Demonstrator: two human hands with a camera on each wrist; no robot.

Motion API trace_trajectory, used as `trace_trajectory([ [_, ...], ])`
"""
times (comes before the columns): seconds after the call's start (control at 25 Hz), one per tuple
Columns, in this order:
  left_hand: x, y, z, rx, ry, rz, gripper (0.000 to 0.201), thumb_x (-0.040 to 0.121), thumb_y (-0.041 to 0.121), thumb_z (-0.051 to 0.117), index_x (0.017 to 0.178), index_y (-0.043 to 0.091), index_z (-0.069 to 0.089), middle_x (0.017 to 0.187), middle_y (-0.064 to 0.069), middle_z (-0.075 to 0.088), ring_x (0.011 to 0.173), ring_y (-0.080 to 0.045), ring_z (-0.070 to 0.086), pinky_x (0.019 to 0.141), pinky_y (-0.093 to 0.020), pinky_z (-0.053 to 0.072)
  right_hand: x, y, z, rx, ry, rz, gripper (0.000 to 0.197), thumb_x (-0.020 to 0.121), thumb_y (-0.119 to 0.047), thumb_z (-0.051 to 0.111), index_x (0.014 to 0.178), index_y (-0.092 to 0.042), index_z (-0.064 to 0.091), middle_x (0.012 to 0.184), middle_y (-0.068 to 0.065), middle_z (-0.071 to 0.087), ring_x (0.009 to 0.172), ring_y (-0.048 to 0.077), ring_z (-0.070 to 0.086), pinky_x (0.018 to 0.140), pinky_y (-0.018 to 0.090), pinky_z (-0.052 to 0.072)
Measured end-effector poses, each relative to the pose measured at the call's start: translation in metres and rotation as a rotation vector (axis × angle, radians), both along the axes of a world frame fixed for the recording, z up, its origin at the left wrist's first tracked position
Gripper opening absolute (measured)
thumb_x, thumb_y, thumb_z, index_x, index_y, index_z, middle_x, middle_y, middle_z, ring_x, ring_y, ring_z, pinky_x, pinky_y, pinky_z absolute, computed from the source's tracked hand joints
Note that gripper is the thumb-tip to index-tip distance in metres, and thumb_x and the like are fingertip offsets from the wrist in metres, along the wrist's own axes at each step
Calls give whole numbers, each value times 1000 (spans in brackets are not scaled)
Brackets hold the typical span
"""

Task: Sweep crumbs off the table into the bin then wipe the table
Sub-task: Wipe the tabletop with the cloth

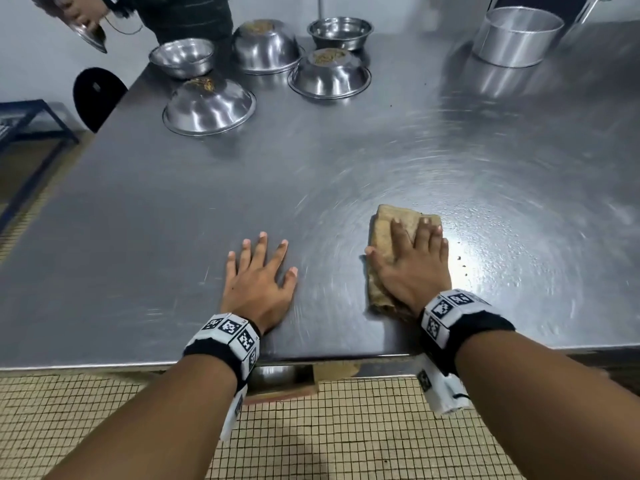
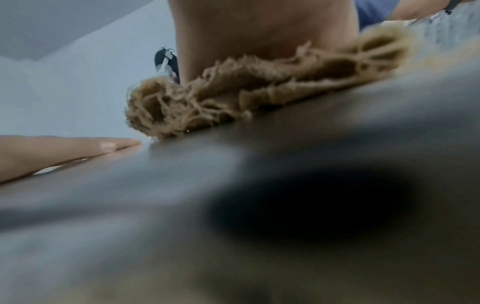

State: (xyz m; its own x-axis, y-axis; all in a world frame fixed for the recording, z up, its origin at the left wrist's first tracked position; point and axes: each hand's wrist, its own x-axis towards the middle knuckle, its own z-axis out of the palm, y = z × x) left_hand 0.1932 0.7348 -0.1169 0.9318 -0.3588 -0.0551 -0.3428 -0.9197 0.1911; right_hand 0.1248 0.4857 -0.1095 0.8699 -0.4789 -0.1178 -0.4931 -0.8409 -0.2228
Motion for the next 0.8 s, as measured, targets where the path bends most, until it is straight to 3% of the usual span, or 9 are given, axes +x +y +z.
trace_trajectory([
  [0.16, 1, -1, -2, 17, -10, -1, 61, 96, 57, 26, 154, 39, 13, 164, 2, 2, 150, -25, -2, 120, -46, -5, -8, 30, 4, 2, -1, 107, 83, 85, -76, 21, 153, -32, 6, 159, 21, -7, 146, 37, -10, 119, 49, -4],
  [0.36, -2, -5, 3, 52, -8, 17, 61, 97, 56, 25, 153, 37, 15, 164, -1, 6, 150, -29, 2, 120, -50, -2, -55, 37, 6, 9, 12, 208, 78, 88, -72, 22, 153, -34, 1, 160, 14, -13, 147, 31, -16, 119, 45, -7],
  [0.6, -39, -65, 11, 23, 57, -16, 63, 95, 58, 24, 153, 37, 14, 164, -4, 0, 149, -32, -5, 118, -55, -6, -106, -10, 6, -12, 77, 161, 81, 84, -78, 13, 150, -39, -12, 156, 11, -24, 143, 29, -25, 119, 45, -9],
  [0.8, -52, -125, 8, 54, 63, 29, 63, 94, 61, 24, 152, 40, 14, 164, -2, -1, 149, -33, -6, 117, -56, -9, -116, -83, 2, -3, 52, 70, 82, 81, -77, 17, 152, -41, -3, 160, 9, -17, 145, 28, -20, 118, 43, -10],
])
